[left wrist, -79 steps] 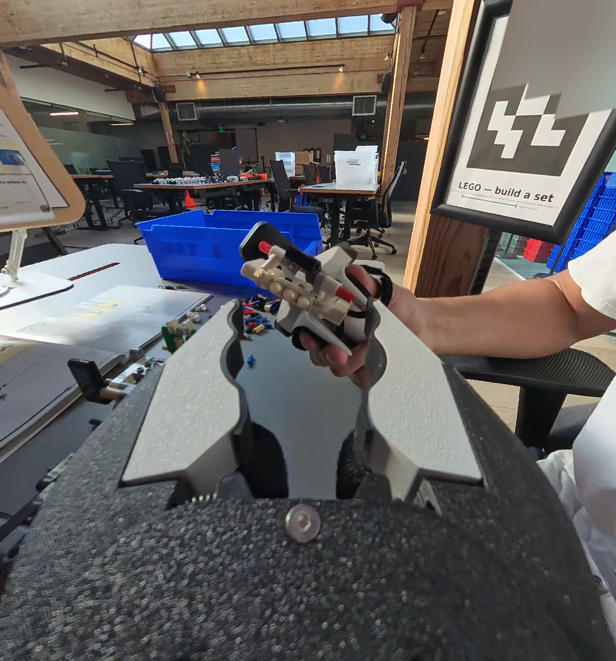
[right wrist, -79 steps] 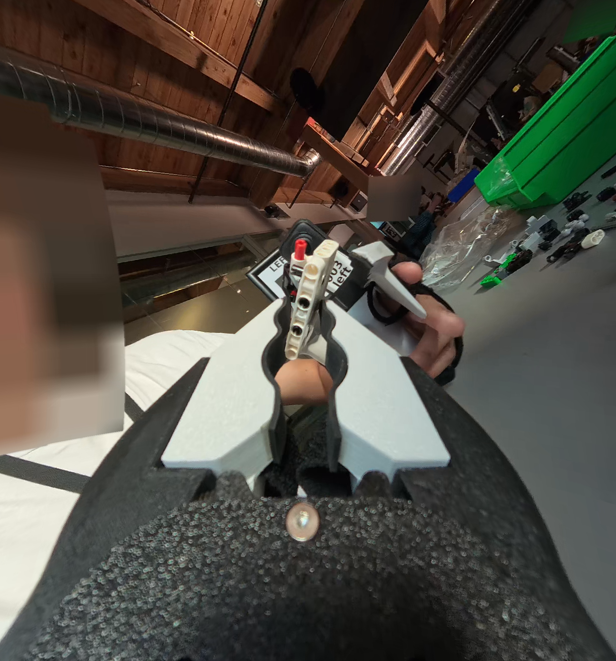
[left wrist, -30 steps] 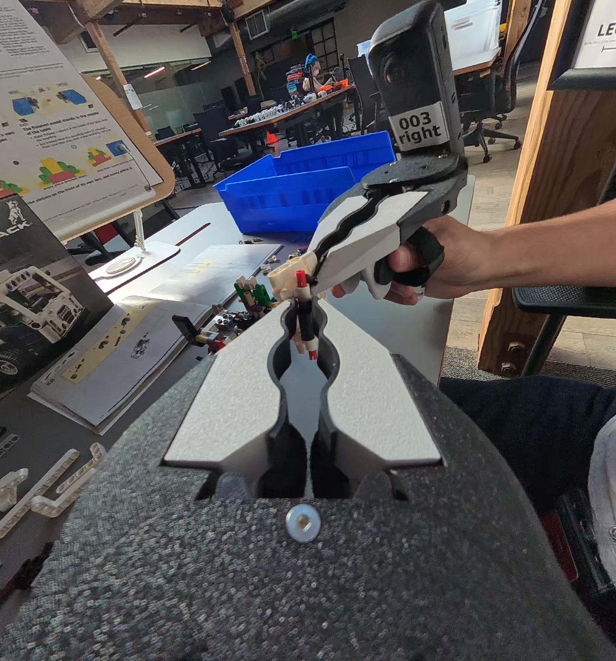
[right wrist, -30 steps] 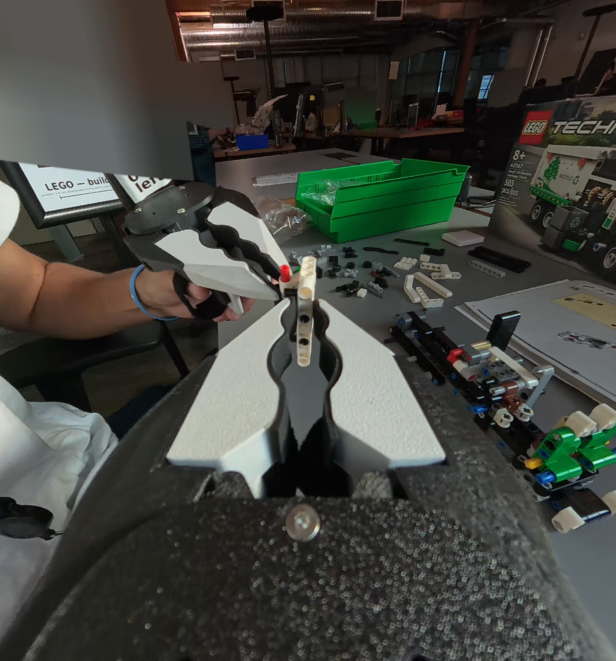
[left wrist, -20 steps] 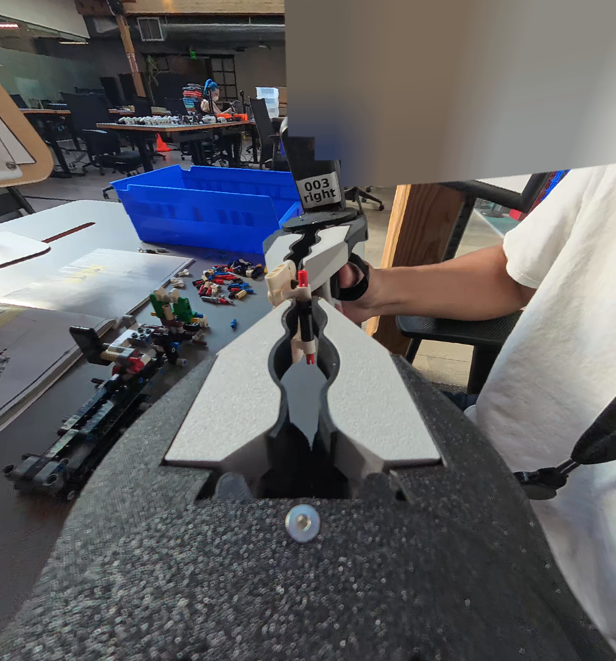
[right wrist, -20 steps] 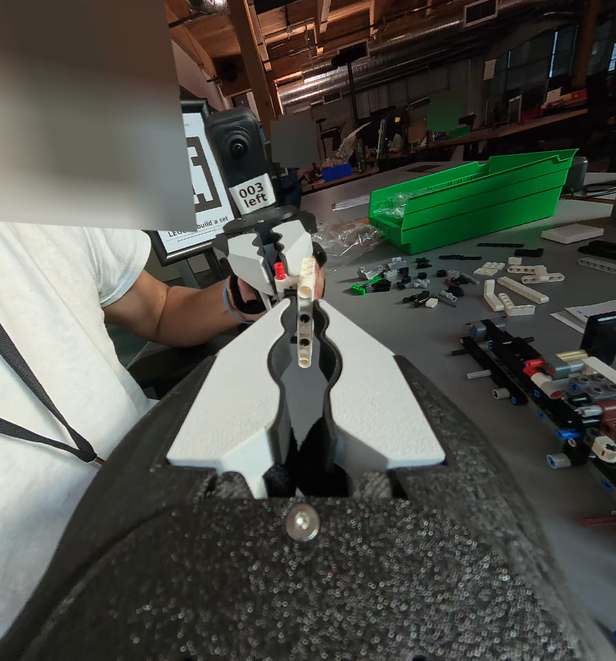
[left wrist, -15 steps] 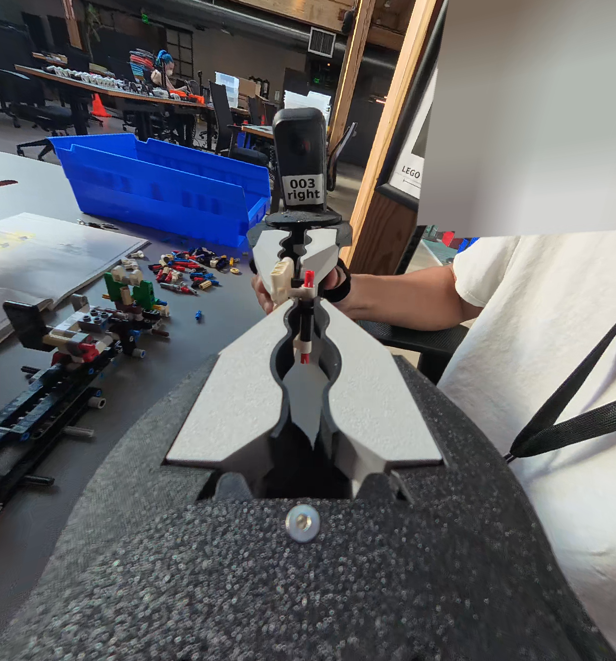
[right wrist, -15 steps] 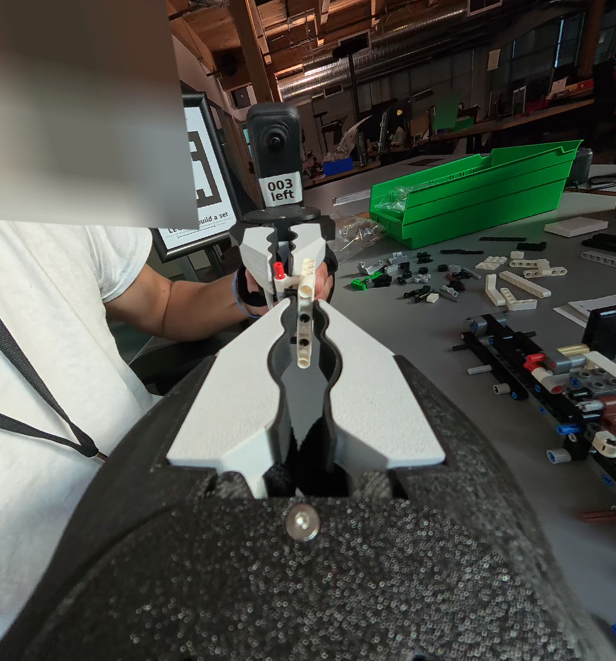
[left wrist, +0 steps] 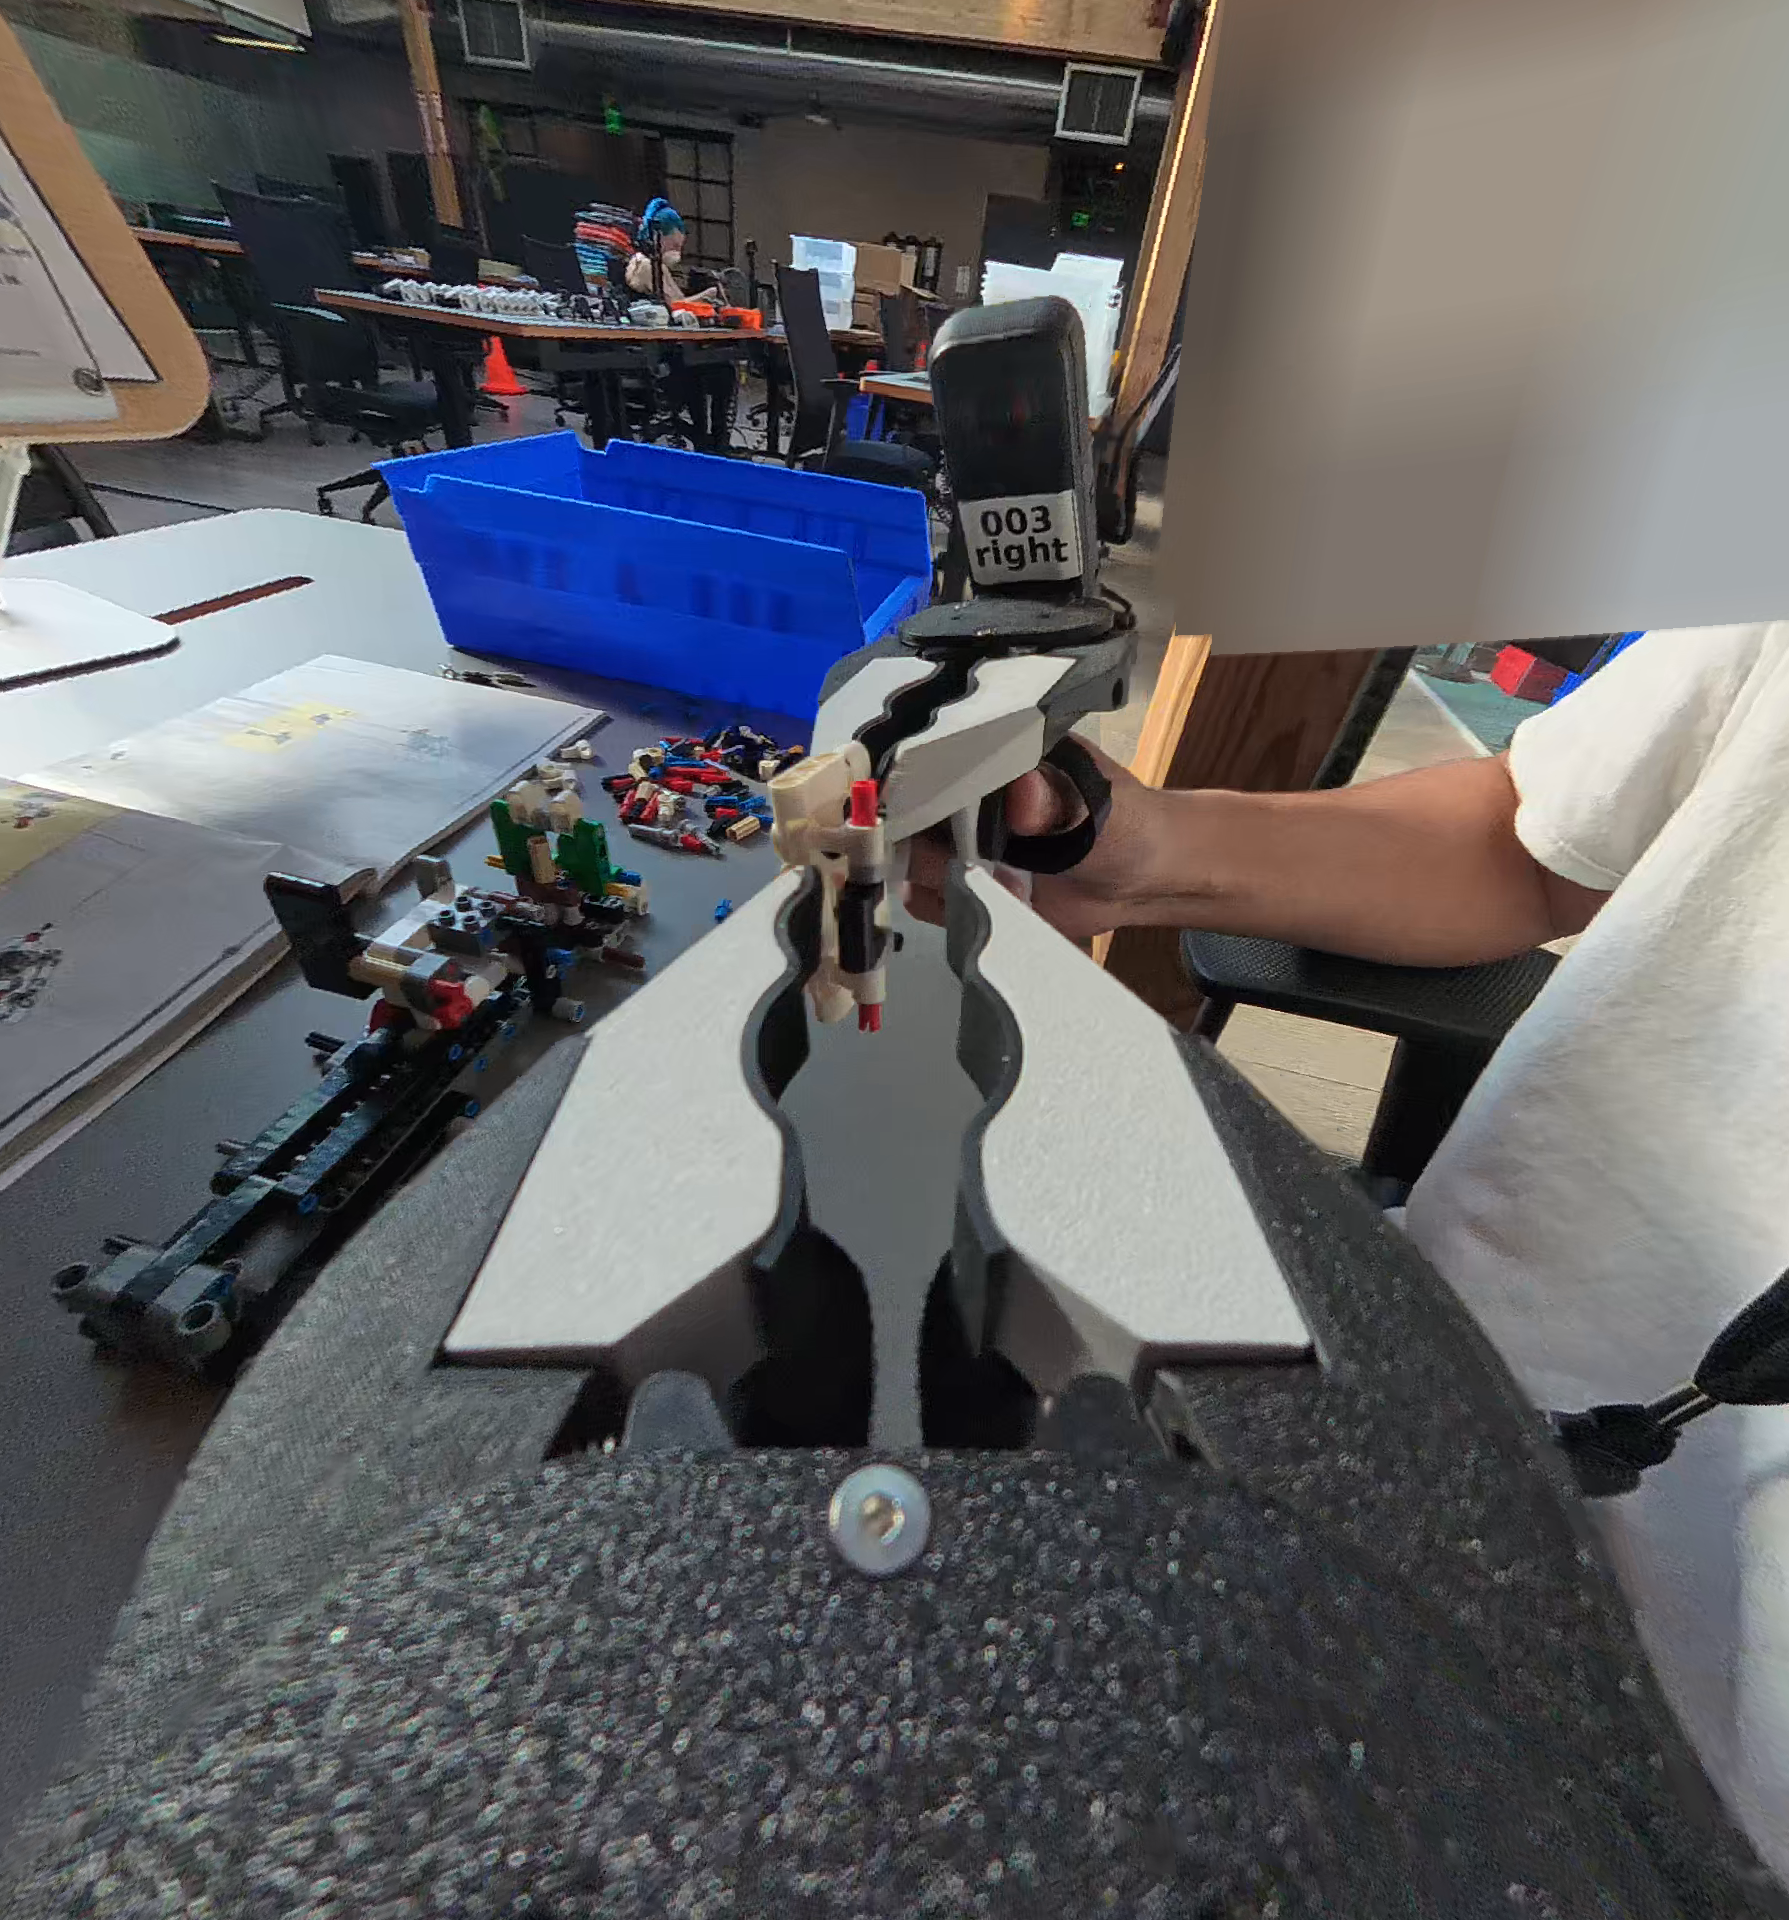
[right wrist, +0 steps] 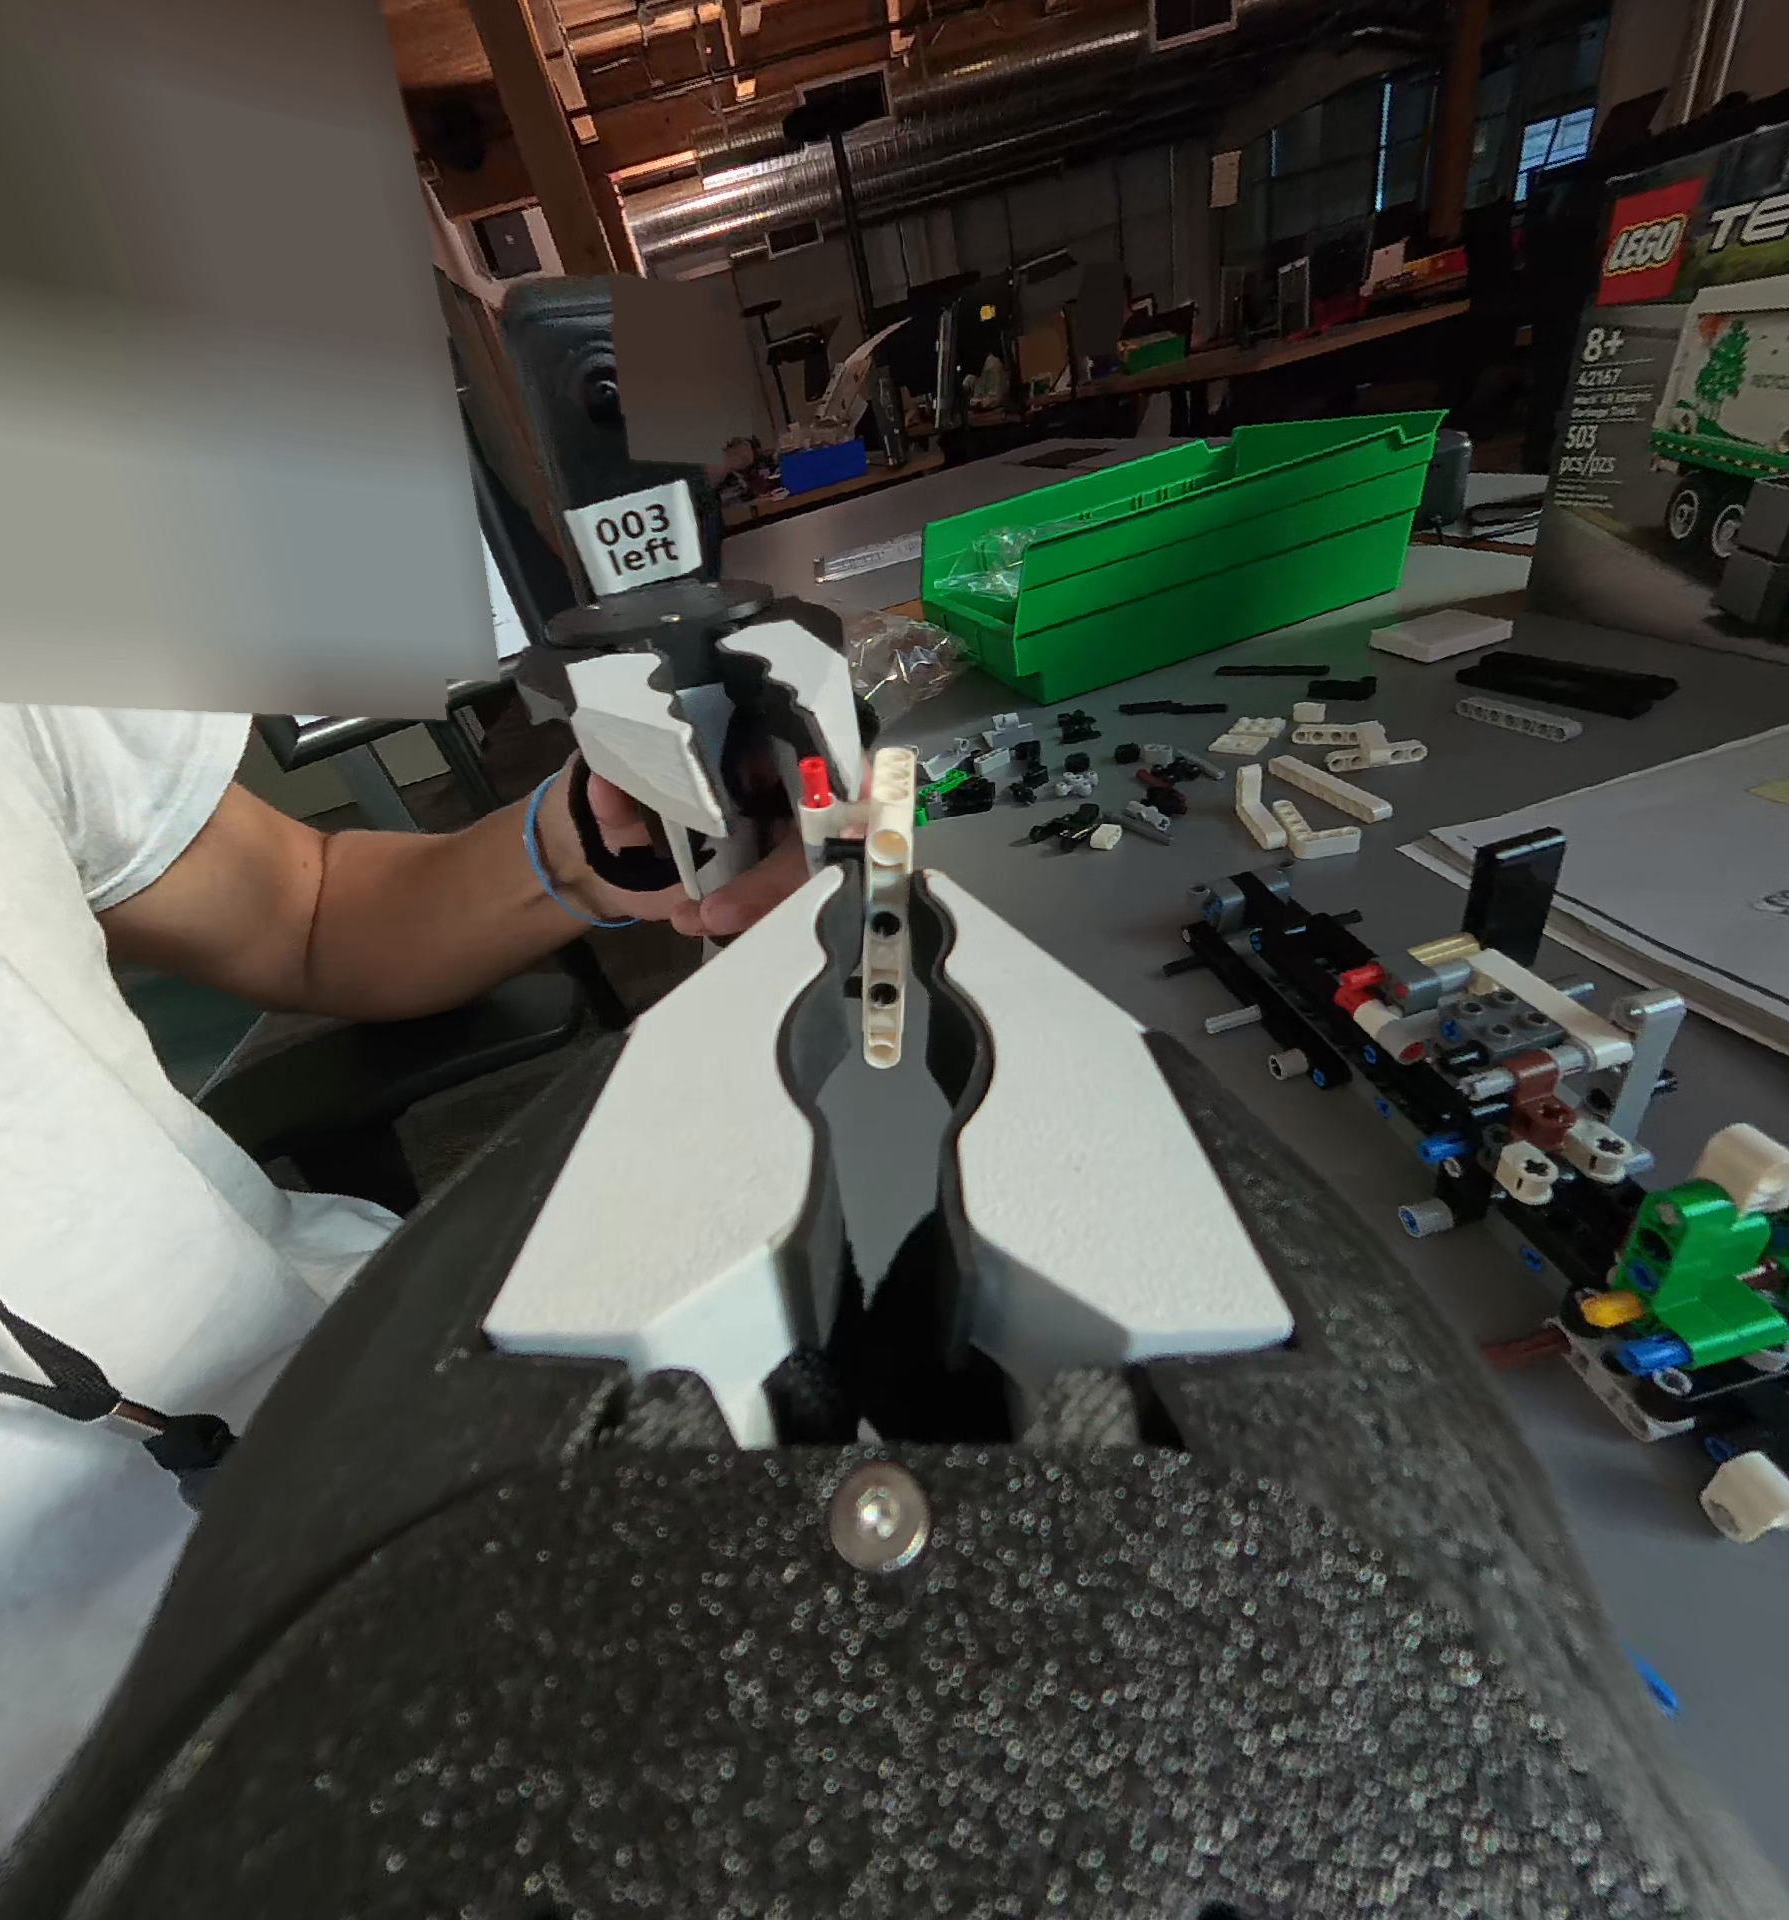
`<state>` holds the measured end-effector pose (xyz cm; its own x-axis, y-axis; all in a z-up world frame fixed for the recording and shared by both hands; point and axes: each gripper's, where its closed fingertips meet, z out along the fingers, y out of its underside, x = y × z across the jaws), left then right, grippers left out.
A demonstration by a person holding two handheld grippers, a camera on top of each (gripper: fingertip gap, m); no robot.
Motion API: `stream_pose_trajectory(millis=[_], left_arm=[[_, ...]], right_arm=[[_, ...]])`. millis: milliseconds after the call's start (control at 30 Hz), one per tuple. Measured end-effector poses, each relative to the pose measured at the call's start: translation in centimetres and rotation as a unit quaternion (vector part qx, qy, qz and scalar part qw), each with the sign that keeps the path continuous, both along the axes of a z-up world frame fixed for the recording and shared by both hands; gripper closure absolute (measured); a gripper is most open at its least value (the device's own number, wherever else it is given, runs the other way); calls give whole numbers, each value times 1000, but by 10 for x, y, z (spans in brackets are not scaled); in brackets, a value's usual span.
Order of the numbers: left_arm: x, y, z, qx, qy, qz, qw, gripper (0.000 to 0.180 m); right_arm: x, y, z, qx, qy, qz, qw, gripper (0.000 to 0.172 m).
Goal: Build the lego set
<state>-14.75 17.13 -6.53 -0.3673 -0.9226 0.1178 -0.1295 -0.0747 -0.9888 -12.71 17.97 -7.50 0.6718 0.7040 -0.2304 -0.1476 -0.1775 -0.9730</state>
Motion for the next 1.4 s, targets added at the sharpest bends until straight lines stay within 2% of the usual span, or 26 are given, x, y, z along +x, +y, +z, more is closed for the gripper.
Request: stream_pose_trajectory(millis=[67,267,467,500,800,867,967,1267,1400], left_arm=[[3,4,-3,29,9,30,999,156],[17,18,-12,64,35,133,988,158],[22,13,-8,114,14,176,978,163],[22,11,-8,114,15,173,978,168],[22,12,-6,123,8,192,974,167],[21,14,-6,116,8,192,975,173],[19,12,-4,102,6,172,980,173],[10,9,-8,125,42,107,985,175],[8,13,-12,141,67,102,982,175]], right_arm=[[7,5,-4,-3,-13,-29,1000,166],[11,11,-3,55,-149,-135,978,165],[4,7,4,96,-207,-176,958,165],[4,7,5,96,-204,-176,958,165],[7,8,3,88,-208,-178,958,165],[6,7,2,87,-209,-172,959,165],[4,5,4,85,-191,-153,966,165],[-4,3,-1,63,-149,-99,982,165],[-4,8,-4,56,-158,-121,978,165]])
